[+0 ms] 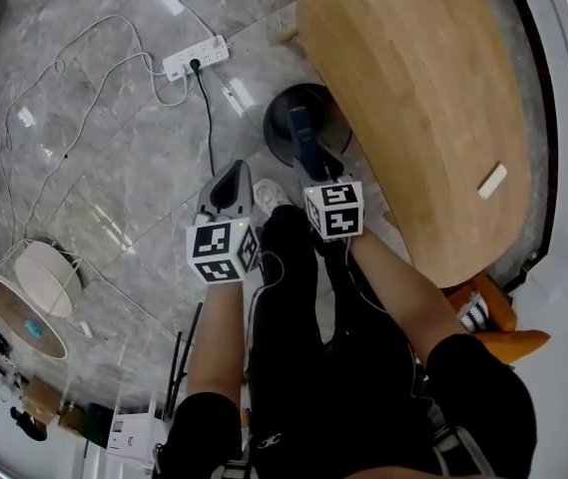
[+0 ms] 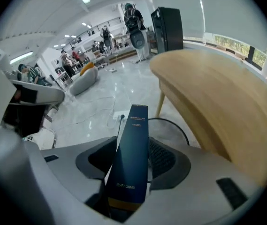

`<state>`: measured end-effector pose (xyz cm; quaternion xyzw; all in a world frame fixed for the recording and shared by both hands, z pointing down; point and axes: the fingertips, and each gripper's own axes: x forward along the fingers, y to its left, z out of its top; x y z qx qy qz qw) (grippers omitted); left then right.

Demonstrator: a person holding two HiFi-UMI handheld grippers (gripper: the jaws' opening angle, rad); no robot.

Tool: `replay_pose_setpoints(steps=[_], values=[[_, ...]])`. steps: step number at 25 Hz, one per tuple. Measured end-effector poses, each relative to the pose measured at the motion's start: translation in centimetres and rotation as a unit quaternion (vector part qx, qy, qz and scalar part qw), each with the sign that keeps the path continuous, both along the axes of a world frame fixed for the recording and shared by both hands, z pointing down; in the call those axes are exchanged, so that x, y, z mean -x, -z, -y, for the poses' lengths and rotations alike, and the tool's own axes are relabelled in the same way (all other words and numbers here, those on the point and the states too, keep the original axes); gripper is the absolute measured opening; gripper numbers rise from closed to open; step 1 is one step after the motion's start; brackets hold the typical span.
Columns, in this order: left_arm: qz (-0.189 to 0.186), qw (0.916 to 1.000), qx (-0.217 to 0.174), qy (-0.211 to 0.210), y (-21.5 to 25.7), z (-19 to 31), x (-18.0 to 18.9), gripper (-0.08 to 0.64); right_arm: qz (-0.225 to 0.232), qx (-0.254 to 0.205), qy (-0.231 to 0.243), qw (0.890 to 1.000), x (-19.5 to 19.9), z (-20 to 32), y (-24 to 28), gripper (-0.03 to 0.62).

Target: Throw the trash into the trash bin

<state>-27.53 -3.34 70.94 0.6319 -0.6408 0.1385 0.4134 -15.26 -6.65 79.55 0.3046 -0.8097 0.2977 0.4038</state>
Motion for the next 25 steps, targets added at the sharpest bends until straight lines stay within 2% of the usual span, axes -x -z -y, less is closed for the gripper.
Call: replay_pose_setpoints(steps=[4, 8, 12, 15, 19, 20, 22, 25], values=[[0.002, 0.9999, 0.008, -0.013, -1.1, -0.3, 0.6, 0.013, -0.065, 0.055, -0.006, 0.996, -1.0, 0.0, -6.2, 0.215], [0.001, 0.9997, 0.01, -0.023, -2.0, -0.3, 1.2, 0.012, -0.114, 0.073, -0.009, 0.991, -1.5, 0.8, -9.3, 0.215], [-0.007, 0.9996, 0.013, -0.023, -2.7, -0.1, 1.8, 0.013, -0.134, 0.084, 0.006, 0.987, -0.8, 0.8, -11.1, 0.215], [-0.006, 0.9995, 0.011, -0.029, -2.7, 0.5, 1.6, 0.014, -0.109, 0.065, 0.011, 0.992, -0.1, 1.0, -10.8, 0.238], [-0.002, 0.9992, 0.004, -0.04, -2.0, 1.2, 1.6, 0.014, -0.056, 0.001, -0.017, 0.998, 0.7, 1.5, -6.8, 0.242], [0.0, 0.9991, 0.001, -0.042, -1.7, 1.3, 1.6, 0.013, -0.049, -0.019, -0.025, 0.998, 0.7, 1.7, -5.5, 0.202], [0.005, 0.999, -0.006, -0.043, -0.8, 1.7, 1.5, 0.012, -0.035, -0.056, -0.039, 0.997, 0.8, 1.9, -2.7, 0.03], [0.014, 0.9987, -0.024, -0.043, 1.7, 2.6, 1.3, 0.013, 0.013, -0.098, -0.058, 0.993, 1.5, 2.8, 2.4, 0.012]])
